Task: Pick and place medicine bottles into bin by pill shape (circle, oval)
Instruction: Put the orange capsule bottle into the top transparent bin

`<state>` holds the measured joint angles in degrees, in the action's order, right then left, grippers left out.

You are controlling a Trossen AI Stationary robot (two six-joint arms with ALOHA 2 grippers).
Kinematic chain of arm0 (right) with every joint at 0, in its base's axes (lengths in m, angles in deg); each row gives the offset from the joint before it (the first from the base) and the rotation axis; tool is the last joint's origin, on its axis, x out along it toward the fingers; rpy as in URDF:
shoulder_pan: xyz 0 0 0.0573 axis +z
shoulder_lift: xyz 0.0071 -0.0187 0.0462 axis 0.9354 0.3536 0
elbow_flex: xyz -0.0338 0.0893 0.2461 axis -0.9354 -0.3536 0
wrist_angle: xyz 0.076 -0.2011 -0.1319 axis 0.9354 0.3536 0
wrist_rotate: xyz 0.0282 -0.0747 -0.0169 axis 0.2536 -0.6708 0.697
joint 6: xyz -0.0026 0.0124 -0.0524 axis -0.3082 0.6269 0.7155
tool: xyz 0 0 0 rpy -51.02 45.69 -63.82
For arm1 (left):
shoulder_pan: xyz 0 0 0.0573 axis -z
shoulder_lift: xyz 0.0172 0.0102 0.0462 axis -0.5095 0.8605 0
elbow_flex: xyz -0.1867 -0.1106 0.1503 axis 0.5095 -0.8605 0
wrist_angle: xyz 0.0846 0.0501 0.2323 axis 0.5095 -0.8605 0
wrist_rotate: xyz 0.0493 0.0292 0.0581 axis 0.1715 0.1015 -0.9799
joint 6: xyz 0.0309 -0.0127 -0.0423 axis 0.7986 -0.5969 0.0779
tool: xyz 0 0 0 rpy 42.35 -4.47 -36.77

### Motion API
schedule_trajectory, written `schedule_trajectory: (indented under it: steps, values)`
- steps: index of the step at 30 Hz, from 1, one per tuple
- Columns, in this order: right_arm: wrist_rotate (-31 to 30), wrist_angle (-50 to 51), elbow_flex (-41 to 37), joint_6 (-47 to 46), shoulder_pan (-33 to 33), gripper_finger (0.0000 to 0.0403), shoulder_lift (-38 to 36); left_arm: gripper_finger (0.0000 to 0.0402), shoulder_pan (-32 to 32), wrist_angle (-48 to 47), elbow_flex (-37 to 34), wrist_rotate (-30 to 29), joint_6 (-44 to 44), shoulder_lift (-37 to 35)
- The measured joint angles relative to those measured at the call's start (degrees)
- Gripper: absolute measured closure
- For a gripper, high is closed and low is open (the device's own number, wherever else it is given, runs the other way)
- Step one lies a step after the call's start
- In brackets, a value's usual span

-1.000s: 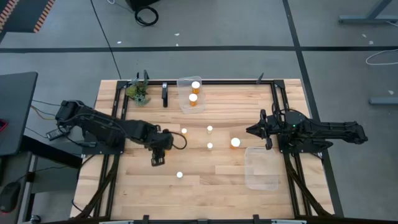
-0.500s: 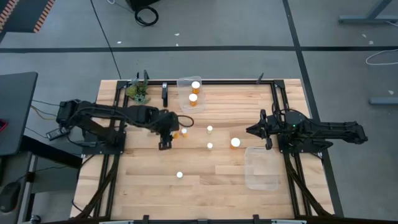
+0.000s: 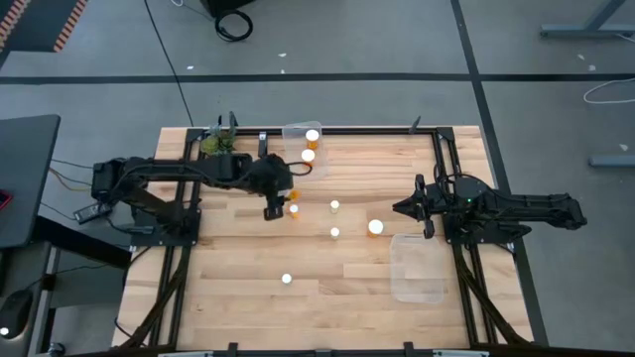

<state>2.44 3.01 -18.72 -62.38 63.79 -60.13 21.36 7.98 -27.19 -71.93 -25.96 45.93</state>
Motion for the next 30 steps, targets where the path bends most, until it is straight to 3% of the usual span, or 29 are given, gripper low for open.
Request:
schedule_trajectory:
  steps: [18,30]
  values:
    - [0.0,0.0,0.0,0.0,0.0,0.0354,-0.02,0.0197,-7.83,21.08,-0.01,-0.03,14.34,0.0]
    - [0.0,0.02,0.0,0.0,0.0,0.0354,0.0,0.019,-12.96,32.29,-0.07,0.02,18.06,1.31]
